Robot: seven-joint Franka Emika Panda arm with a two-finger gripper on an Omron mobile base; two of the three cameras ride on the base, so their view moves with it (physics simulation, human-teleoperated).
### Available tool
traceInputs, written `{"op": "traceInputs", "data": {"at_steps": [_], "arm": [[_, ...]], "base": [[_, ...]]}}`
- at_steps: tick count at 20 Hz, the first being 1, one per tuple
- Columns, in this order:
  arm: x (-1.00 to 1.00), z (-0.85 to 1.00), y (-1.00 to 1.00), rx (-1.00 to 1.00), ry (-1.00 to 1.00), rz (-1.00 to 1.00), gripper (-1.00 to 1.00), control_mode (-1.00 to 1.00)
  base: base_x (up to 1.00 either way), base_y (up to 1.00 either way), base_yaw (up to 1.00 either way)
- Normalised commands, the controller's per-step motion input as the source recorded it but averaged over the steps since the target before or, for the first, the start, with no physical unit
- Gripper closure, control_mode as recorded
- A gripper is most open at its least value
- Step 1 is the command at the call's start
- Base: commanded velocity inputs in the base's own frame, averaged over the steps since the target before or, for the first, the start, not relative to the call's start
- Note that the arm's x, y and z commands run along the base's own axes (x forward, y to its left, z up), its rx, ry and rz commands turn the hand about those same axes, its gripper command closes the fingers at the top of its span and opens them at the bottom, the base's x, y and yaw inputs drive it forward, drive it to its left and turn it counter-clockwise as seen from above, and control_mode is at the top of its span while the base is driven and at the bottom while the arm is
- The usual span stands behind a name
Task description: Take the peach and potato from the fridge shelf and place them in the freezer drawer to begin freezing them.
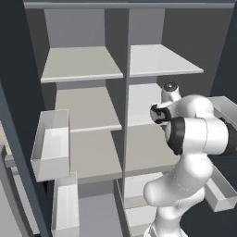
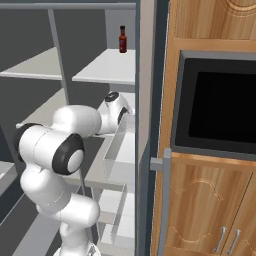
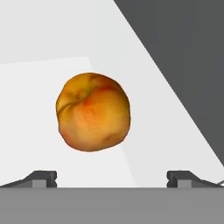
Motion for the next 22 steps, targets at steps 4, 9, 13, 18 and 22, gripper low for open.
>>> {"op": "traceInputs", "data": {"at_steps": [4, 9, 13, 18, 22], "arm": [[0.33, -0.17, -0.13, 0.00, 0.00, 0.00, -1.00, -1.00], [0.37, -0.08, -0.04, 0.00, 0.00, 0.00, -1.00, -1.00], [0.36, -0.01, 0.00, 0.00, 0.00, 0.00, -1.00, -1.00], [0.28, -0.09, 0.00, 0.00, 0.00, 0.00, -1.00, -1.00], [0.06, -0.41, 0.00, 0.00, 0.00, 0.00, 1.00, -1.00]], "base": [[0.00, 0.00, 0.00], [0.00, 0.00, 0.00], [0.00, 0.00, 0.00], [0.00, 0.00, 0.00], [0.00, 0.00, 0.00]]}}
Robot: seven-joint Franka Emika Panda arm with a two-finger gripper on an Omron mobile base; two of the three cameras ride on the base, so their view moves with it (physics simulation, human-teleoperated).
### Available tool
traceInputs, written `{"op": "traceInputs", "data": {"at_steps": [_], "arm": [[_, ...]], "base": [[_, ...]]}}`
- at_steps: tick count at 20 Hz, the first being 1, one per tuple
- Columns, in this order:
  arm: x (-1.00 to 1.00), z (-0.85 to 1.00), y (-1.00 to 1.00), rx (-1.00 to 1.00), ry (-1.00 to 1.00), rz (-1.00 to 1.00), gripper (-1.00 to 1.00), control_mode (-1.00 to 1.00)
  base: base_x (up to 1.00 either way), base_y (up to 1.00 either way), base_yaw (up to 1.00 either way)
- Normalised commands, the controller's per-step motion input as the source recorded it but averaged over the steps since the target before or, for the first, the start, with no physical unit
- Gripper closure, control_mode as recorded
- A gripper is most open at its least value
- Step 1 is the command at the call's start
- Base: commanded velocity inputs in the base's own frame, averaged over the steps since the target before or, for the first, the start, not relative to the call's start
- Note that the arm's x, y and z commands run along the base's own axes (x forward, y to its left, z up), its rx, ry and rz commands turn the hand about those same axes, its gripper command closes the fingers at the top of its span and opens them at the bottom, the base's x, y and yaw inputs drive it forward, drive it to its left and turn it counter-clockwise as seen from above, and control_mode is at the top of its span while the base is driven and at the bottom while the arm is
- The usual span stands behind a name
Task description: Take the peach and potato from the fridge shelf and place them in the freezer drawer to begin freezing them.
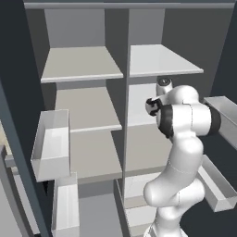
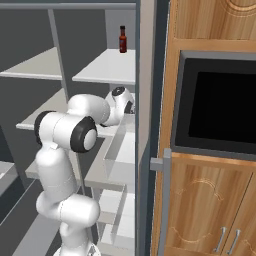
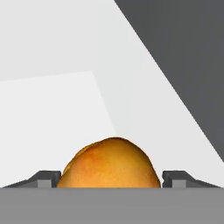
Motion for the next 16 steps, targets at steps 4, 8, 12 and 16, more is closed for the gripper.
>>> {"op": "traceInputs", "data": {"at_steps": [4, 8, 12, 16], "arm": [[0.02, -0.43, 0.00, 0.00, -0.03, 0.00, 1.00, -1.00], [-0.06, -0.29, 0.00, 0.00, -0.11, 0.00, 1.00, -1.00], [-0.66, 0.00, 0.29, 0.01, -0.02, 0.00, 1.00, -1.00], [-0.75, 0.00, 0.52, 0.01, 0.02, 0.00, 1.00, -1.00]], "base": [[0.00, 0.00, 0.00], [0.00, 0.00, 0.00], [0.00, 0.00, 0.00], [0.00, 0.00, 0.00]]}}
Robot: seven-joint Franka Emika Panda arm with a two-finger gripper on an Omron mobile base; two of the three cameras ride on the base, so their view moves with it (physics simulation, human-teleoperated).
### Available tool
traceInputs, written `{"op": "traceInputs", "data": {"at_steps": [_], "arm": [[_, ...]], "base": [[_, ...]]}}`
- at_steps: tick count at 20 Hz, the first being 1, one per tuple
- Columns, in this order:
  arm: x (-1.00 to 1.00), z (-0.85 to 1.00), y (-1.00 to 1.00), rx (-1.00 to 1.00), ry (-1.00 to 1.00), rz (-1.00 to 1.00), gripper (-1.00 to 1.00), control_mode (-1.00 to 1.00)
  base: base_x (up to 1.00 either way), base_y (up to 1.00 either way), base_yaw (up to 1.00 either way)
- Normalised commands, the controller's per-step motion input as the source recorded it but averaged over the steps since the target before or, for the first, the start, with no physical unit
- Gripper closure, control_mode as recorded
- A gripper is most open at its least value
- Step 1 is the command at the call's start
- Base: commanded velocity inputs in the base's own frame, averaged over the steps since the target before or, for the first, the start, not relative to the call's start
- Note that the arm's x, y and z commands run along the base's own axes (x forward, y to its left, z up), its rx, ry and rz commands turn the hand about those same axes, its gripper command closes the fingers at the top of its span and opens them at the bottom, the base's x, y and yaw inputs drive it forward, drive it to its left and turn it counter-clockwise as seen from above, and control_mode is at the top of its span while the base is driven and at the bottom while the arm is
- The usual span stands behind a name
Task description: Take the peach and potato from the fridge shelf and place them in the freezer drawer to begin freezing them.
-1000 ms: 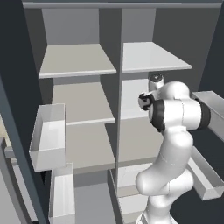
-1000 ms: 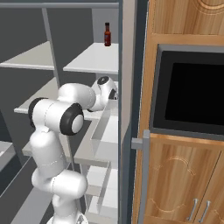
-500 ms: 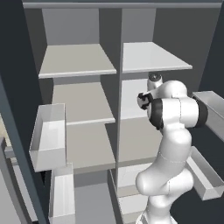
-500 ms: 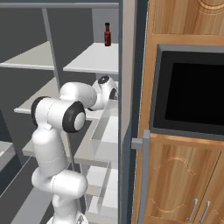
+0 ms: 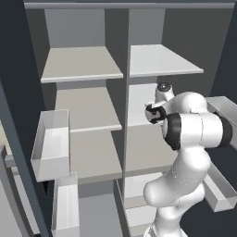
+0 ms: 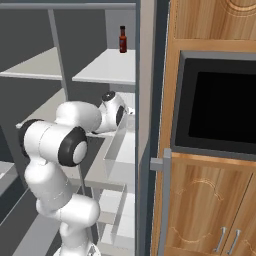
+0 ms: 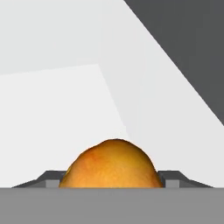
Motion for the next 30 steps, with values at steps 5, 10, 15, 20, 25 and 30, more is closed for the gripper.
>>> {"op": "traceInputs", "data": {"at_steps": [5, 10, 15, 20, 25, 30], "arm": [[-0.75, 0.00, 0.51, 0.04, 0.06, 0.00, 1.00, -1.00], [-0.93, 0.07, 0.33, 0.07, 0.04, 0.00, 1.00, -1.00], [-1.00, 0.06, 0.27, 0.12, 0.06, 0.00, 1.00, -1.00], [-1.00, 0.08, 0.27, 0.12, 0.04, 0.00, 1.00, -1.00], [-0.93, 0.16, 0.18, 0.07, 0.01, 0.00, 1.00, -1.00], [-0.50, 0.00, 0.27, 0.00, 0.12, 0.00, 1.00, -1.00]], "base": [[0.00, 0.00, 0.00], [0.00, 0.00, 0.00], [0.00, 0.00, 0.00], [0.00, 0.00, 0.00], [0.00, 0.00, 0.00], [0.00, 0.00, 0.00]]}}
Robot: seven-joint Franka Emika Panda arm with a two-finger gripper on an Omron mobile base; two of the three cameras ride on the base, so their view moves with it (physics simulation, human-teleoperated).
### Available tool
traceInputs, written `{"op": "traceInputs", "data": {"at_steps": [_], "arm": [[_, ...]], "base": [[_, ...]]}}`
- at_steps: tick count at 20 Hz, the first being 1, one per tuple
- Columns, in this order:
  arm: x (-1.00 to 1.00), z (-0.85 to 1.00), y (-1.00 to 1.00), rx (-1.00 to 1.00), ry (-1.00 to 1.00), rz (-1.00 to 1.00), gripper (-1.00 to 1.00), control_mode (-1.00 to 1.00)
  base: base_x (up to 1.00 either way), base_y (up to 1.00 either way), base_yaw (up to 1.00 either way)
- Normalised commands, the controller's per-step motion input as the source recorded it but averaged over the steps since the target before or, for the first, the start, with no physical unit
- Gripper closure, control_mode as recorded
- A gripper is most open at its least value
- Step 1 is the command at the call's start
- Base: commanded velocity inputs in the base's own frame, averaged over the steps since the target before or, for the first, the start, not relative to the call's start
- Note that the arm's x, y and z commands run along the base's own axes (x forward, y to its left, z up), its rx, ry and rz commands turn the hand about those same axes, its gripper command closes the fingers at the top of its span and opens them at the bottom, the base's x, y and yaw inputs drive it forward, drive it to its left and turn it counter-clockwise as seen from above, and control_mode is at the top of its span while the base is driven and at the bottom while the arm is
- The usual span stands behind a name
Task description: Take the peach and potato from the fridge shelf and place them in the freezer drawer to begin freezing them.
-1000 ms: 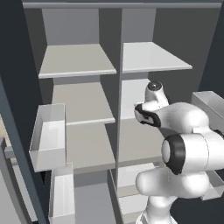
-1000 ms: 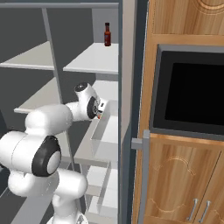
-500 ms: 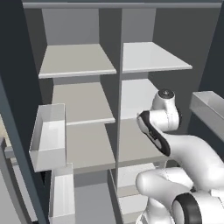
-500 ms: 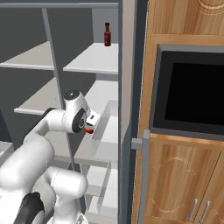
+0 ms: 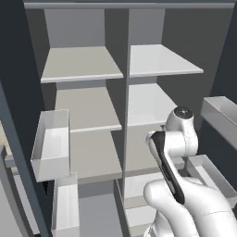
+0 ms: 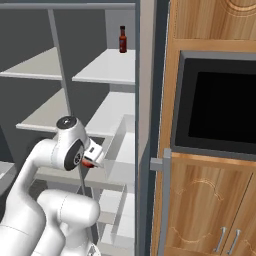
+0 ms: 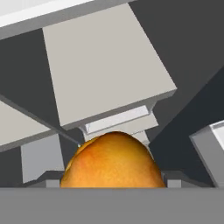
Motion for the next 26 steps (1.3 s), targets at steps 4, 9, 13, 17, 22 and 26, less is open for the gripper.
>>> {"op": "traceInputs", "data": {"at_steps": [4, 9, 13, 17, 22, 26], "arm": [[-0.51, -0.08, 0.12, 0.00, 0.08, 0.01, 1.00, 1.00], [0.00, 0.00, 0.00, 0.00, 0.00, 0.00, 1.00, 1.00], [0.00, 0.00, 0.00, 0.00, 0.00, 0.00, 1.00, 1.00], [0.00, 0.00, 0.00, 0.00, 0.00, 0.00, 1.00, 1.00], [0.00, 0.00, 0.00, 0.00, 0.00, 0.00, 1.00, 1.00], [0.26, -0.20, -0.02, 0.00, 0.02, 0.11, 1.00, -1.00]], "base": [[-0.25, 0.02, 0.01], [-1.00, 0.25, 0.08], [-0.96, 0.30, 0.10], [-0.61, 0.52, 0.13], [-0.06, 0.51, 0.19], [0.02, 0.05, 0.10]]}}
